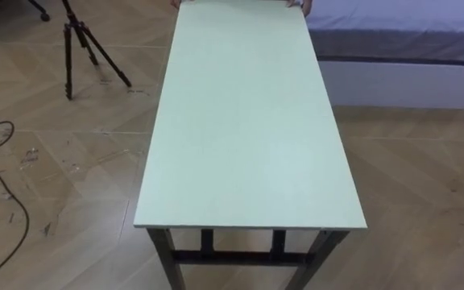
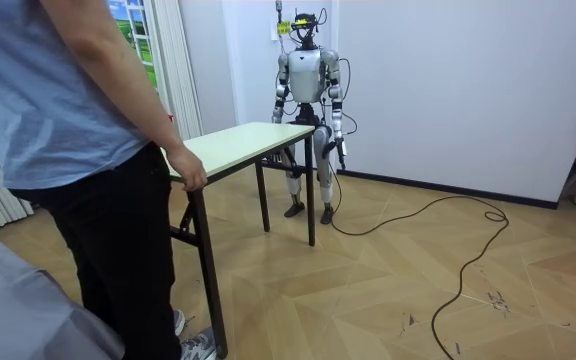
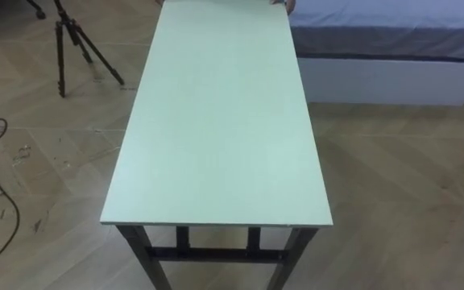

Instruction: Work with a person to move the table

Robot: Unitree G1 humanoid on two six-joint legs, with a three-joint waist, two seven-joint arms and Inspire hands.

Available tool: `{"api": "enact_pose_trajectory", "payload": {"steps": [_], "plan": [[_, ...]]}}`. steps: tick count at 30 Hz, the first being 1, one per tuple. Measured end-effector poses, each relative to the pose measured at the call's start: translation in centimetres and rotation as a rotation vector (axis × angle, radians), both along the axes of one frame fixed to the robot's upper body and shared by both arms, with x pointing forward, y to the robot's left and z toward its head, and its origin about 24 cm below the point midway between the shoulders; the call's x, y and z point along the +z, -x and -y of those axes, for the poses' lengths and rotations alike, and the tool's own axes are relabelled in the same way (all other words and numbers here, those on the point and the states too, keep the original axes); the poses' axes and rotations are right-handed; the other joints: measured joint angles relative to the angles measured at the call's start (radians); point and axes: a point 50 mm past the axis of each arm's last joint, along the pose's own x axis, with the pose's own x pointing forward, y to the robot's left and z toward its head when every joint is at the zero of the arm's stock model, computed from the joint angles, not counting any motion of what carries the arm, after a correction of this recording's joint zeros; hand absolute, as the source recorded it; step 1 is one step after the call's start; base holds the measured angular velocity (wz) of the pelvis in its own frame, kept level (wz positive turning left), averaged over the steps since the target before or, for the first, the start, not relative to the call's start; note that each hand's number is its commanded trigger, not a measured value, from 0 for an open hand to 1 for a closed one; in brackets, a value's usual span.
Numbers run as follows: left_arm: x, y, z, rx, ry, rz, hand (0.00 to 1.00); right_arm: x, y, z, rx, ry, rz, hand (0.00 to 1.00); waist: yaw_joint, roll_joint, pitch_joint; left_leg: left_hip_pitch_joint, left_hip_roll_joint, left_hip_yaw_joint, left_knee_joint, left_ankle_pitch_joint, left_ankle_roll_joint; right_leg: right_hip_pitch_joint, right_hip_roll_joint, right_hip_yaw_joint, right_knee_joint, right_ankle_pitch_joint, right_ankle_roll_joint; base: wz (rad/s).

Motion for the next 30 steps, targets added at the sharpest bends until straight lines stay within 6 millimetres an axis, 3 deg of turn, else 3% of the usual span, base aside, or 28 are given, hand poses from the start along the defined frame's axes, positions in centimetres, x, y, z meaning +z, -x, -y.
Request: {"api": "enact_pose_trajectory", "payload": {"steps": [4,9,12,19,25,30], "plan": [[0.0,-0.6,0.2,0.058,0.078,0.043,0.0,0.2,-0.6,0.3,-0.017,-0.025,0.042,0.0,0.001,0.0,0.0002,-0.013,0.001,0.004,0.004,0.0,0.0,-0.017,-0.001,0.002,0.01,0.0,0.0,-0.03],[0.6,-2.5,0.7,0.081,0.188,0.155,0.0,1.2,-3.2,0.2,-0.012,-0.084,0.2,0.0,0.001,0.008,-0.0009,-0.017,0.001,0.003,0.005,0.0,0.0,-0.022,-0.001,0.002,0.012,0.001,-0.001,0.0],[0.7,-3.0,0.8,0.104,0.22,0.19,0.0,1.5,-3.8,0.1,-0.014,-0.1,0.243,0.0,0.005,0.009,-0.0015,-0.02,0.001,0.003,0.005,0.0,0.0,-0.025,-0.001,0.001,0.012,0.001,-0.001,0.0],[1.0,-2.9,1.7,0.155,0.328,0.247,0.0,2.5,-4.8,-0.4,0.003,-0.149,0.341,0.0,-0.001,0.023,-0.004,-0.043,0.0,0.003,0.016,0.0,0.0,-0.043,-0.002,0.001,0.012,0.001,-0.001,0.0],[2.3,-4.0,2.7,0.116,0.409,0.342,0.0,3.9,-6.0,-1.2,-0.034,-0.225,0.462,0.0,-0.004,0.015,-0.0006,-0.039,0.001,0.003,0.018,0.0,0.0,-0.037,-0.003,0.0,0.013,0.001,-0.001,0.01],[4.0,-5.6,4.3,0.168,0.546,0.473,0.0,5.4,-6.3,-3.1,-0.063,-0.345,0.56,0.0,-0.003,0.002,0.002,-0.04,0.001,0.004,0.021,0.0,0.0,-0.032,-0.005,-0.007,0.014,0.001,-0.001,0.04]]}}
